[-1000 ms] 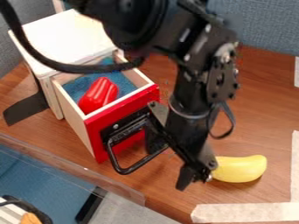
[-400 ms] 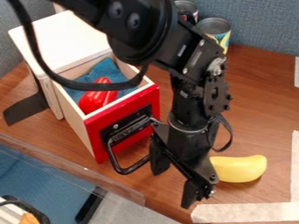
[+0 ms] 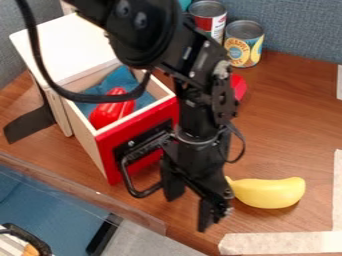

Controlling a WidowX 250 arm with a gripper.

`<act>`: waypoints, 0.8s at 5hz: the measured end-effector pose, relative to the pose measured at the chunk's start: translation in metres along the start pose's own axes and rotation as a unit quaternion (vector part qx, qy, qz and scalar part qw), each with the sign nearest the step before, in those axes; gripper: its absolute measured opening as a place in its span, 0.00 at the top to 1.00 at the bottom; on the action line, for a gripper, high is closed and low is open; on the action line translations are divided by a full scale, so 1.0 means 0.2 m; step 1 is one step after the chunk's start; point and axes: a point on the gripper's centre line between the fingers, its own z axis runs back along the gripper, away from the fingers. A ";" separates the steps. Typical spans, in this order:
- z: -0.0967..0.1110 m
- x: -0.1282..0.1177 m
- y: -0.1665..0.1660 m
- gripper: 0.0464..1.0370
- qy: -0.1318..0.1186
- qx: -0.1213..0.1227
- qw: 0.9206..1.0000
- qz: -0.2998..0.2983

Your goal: Close the drawer

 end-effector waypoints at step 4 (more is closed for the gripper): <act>0.00 -0.16 0.36 0.04 0.006 -0.012 0.994 0.111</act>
